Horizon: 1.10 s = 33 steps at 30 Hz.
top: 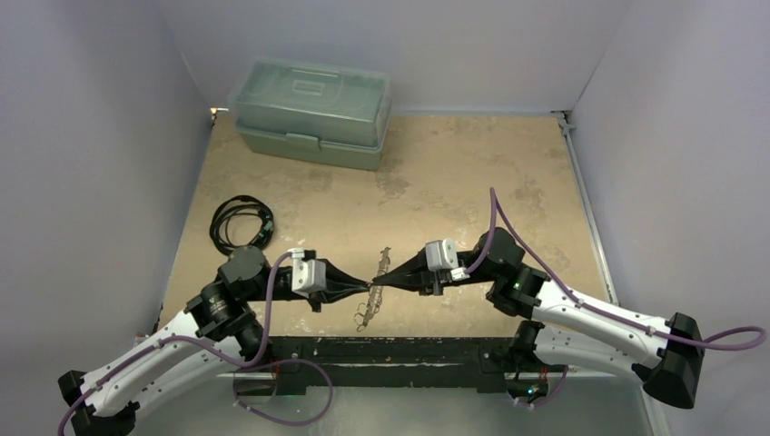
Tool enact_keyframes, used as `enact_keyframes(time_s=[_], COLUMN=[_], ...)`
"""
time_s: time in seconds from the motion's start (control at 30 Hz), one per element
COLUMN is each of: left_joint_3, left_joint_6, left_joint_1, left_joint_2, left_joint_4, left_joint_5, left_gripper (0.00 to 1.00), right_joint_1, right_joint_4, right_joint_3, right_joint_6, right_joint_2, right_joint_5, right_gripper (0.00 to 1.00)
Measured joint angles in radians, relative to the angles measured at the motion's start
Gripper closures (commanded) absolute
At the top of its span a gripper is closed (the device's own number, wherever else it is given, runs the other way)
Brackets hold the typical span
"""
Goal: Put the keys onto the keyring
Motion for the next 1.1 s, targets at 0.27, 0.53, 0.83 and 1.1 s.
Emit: enact_keyframes(time_s=[0.27,0.53,0.83,1.1], left_joint_3=[0.0,0.0,0.0,0.0], left_joint_6=[0.0,-0.007,-0.009,-0.018], left_joint_1=[0.0,0.0,0.0,0.0], left_joint_2=[0.004,0.021,0.0,0.007], left_joint_4=[0.003,-0.003,-0.005,0.001], left_joint_5=[0.008,0.01,-0.02,-0.022], left_gripper=[1.0,0.6,0.65,0.78], right_joint_1=[0.0,0.0,0.0,0.0], right_joint_4=[0.0,0.002,0.001,0.001], right_joint_3=[-0.008,-0.009,-0.009,-0.009], right_joint_6=[0.0,0.002,0.002,0.002], right_joint_2=[-0.02,-0.019,0.002,0.016], right_joint_5=[0.0,-0.002,-0.018,-0.019], right_gripper=[1.0,1.0,1.0,1.0])
